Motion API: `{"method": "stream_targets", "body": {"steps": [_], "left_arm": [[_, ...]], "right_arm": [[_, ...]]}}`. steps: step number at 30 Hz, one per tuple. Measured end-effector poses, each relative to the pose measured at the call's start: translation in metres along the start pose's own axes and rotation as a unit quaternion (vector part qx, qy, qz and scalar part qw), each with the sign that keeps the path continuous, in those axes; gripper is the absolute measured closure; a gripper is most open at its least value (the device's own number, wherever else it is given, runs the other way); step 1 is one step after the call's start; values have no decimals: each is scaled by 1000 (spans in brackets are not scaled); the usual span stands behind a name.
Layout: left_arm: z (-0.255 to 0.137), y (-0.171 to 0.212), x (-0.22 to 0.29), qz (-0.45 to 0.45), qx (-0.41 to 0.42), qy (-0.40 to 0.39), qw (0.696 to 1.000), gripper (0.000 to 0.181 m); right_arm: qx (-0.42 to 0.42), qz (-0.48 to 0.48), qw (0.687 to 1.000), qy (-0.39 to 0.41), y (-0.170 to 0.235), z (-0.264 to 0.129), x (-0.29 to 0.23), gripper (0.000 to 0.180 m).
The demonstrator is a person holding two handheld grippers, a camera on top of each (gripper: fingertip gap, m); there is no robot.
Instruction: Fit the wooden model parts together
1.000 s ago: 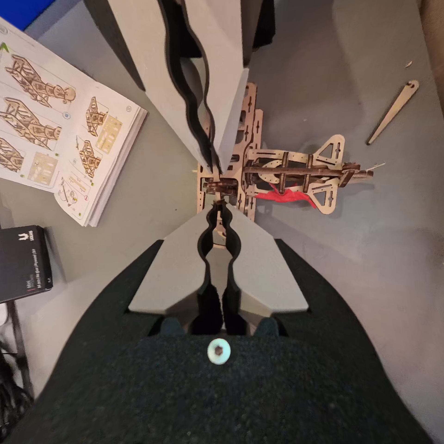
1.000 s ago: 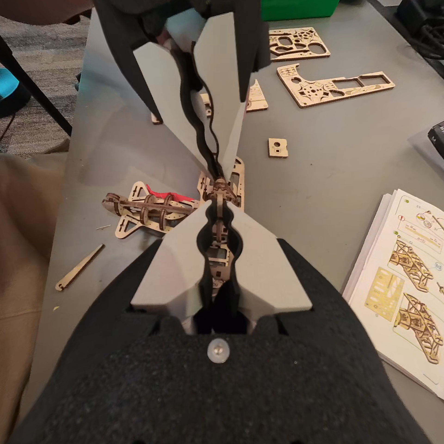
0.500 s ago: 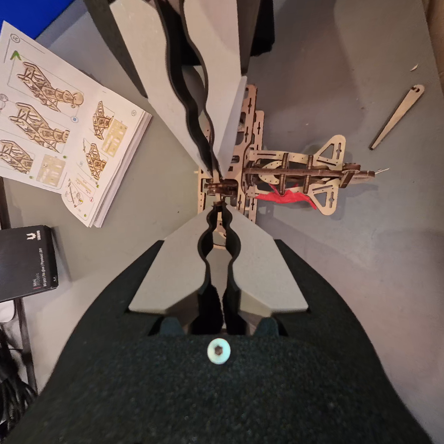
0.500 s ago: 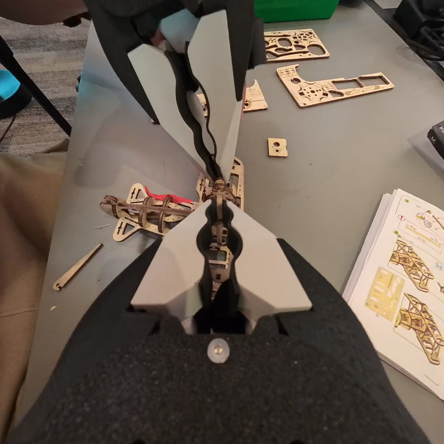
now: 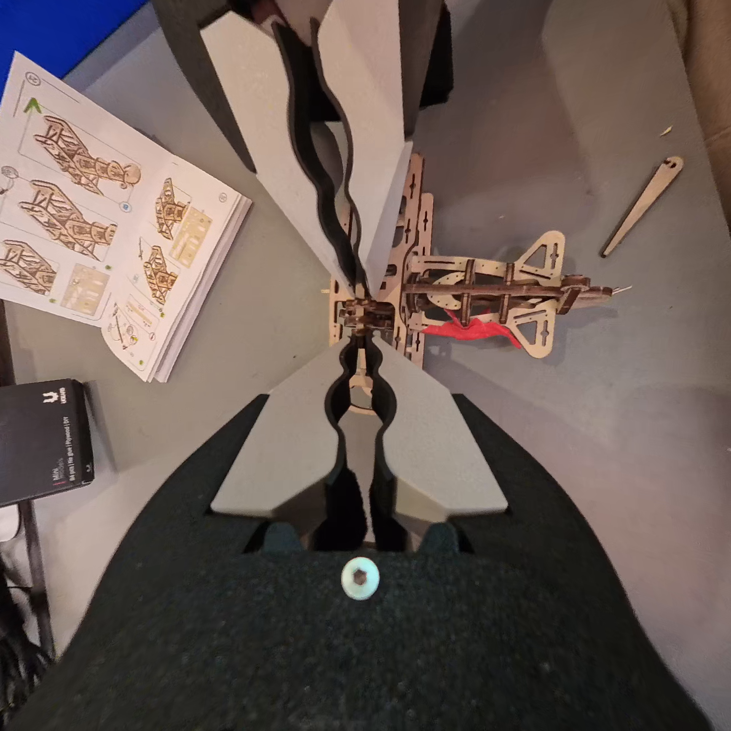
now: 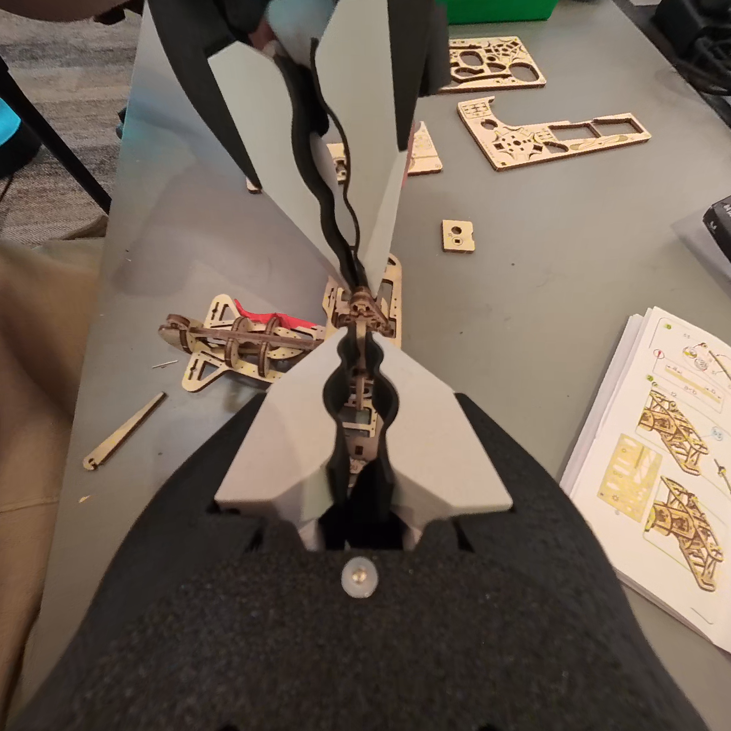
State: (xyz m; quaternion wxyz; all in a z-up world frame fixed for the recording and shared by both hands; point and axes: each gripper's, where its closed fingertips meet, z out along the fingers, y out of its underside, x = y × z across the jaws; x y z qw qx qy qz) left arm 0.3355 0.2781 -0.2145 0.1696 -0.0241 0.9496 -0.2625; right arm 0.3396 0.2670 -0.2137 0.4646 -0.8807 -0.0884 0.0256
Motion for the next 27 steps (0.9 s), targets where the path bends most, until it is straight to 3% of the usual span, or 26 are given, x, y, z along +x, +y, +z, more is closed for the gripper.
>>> {"method": "stream_targets", "body": {"steps": [5,27], "left_arm": [[6,6,0,26,-40,10,999,181],[2,4,4,34,-23,20,999,181]], "right_arm": [[15,-8,1000,-3,-8,1,-2,178],[21,3,1000,-12,-7,-3,-6,177]]}}
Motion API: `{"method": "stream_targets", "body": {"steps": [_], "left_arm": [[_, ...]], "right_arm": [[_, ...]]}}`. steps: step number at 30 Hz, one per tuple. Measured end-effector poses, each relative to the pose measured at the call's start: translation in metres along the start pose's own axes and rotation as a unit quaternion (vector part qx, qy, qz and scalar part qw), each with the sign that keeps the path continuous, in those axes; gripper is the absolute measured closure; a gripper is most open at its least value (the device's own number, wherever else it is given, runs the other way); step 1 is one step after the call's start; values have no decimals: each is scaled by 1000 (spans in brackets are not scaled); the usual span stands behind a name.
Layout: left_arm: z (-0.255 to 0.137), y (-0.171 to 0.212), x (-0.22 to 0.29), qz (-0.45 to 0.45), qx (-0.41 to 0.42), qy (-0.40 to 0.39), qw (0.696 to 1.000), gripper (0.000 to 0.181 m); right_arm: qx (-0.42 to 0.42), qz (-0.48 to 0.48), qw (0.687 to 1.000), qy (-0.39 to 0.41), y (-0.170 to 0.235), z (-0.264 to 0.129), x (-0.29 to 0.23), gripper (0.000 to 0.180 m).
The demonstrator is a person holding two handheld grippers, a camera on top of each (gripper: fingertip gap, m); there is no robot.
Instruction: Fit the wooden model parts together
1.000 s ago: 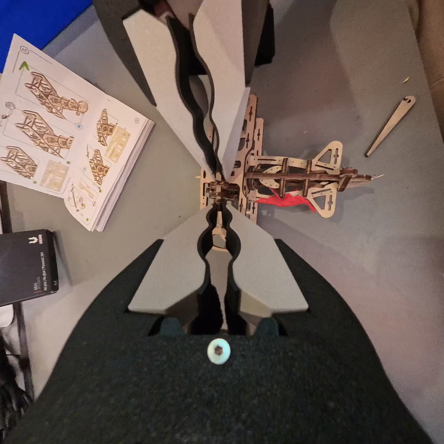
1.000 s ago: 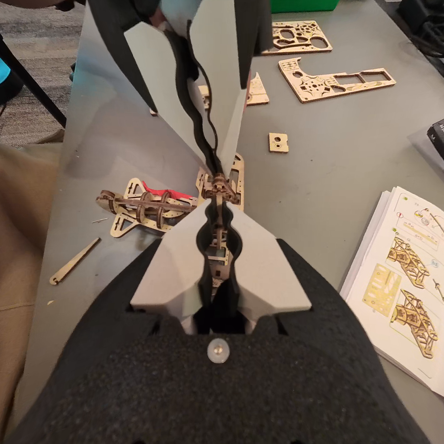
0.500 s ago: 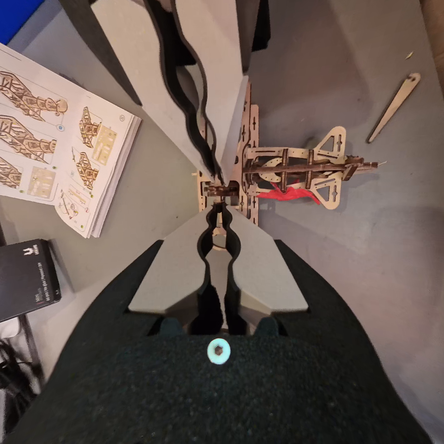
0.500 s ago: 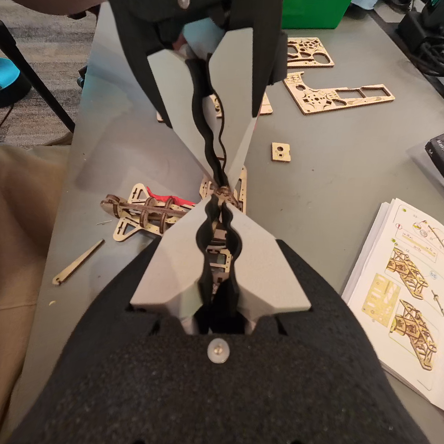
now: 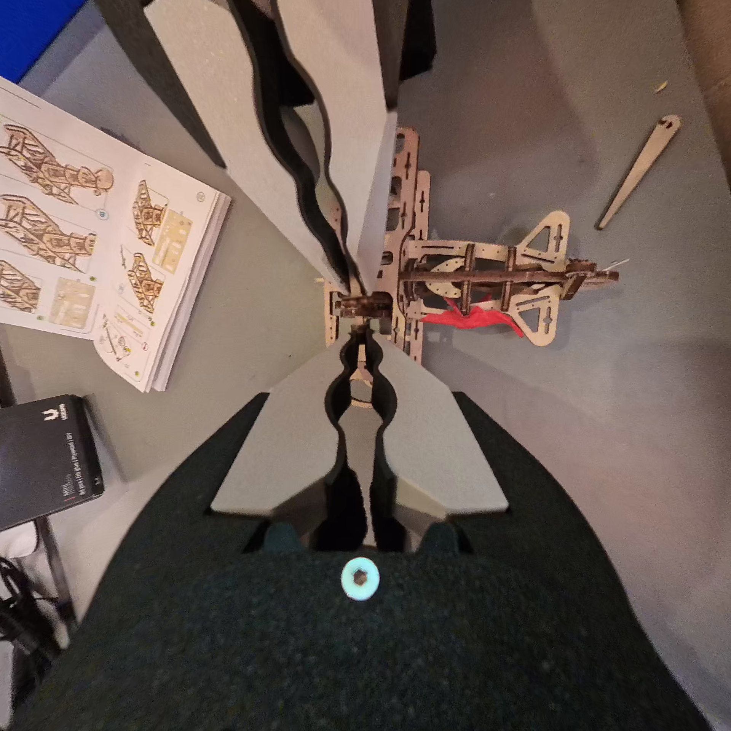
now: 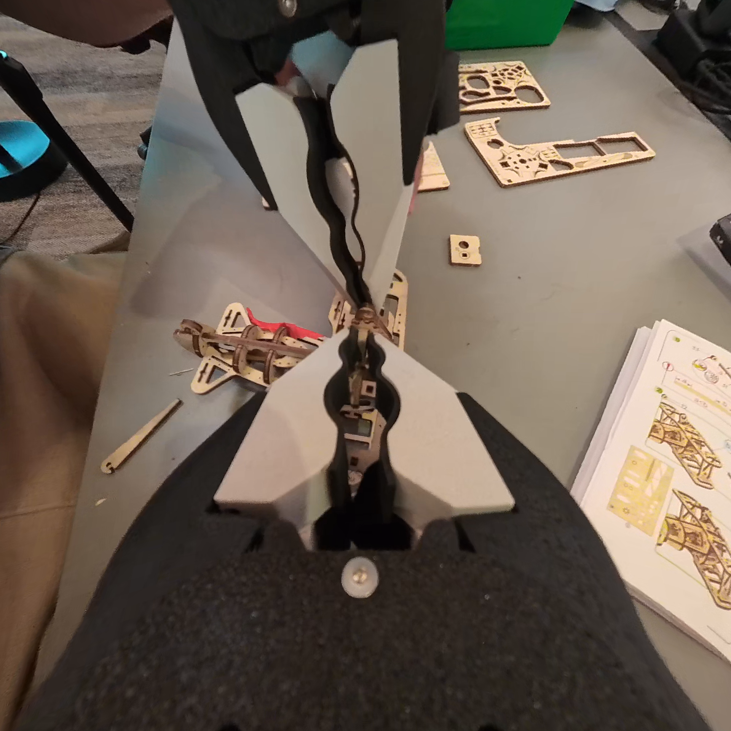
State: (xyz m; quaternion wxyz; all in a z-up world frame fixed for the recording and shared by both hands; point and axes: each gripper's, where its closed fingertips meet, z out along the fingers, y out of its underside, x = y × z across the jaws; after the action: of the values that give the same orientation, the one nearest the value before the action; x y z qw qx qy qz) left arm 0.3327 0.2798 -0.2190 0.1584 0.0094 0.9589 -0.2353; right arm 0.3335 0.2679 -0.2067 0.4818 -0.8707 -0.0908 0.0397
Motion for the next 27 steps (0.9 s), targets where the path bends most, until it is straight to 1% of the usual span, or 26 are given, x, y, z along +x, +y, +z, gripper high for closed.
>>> {"method": "stream_targets", "body": {"steps": [2,7,11,12,14,16,18,27], "left_arm": [[0,-2,5,-1,12,9,1000,181],[-5,1,3,-6,9,6,1000,181],[-4,1,4,-13,19,12,1000,181],[-3,-1,4,-13,21,11,1000,181],[-2,-2,5,-14,23,15,1000,181],[-2,-2,4,-12,22,10,1000,181],[-1,-1,5,-14,20,15,1000,181],[-2,-1,3,-17,26,4,1000,181]], "right_arm": [[15,-3,1000,-4,-3,-4,-4,176],[19,-16,999,29,0,-12,-3,161],[14,-18,999,40,7,-14,-3,159],[12,-19,999,39,8,-12,-4,160],[20,-22,999,41,5,-12,-5,174],[11,-21,999,44,8,-11,-3,174],[11,-10,999,31,9,-10,-4,174],[11,-24,999,36,8,-6,-3,175]]}}
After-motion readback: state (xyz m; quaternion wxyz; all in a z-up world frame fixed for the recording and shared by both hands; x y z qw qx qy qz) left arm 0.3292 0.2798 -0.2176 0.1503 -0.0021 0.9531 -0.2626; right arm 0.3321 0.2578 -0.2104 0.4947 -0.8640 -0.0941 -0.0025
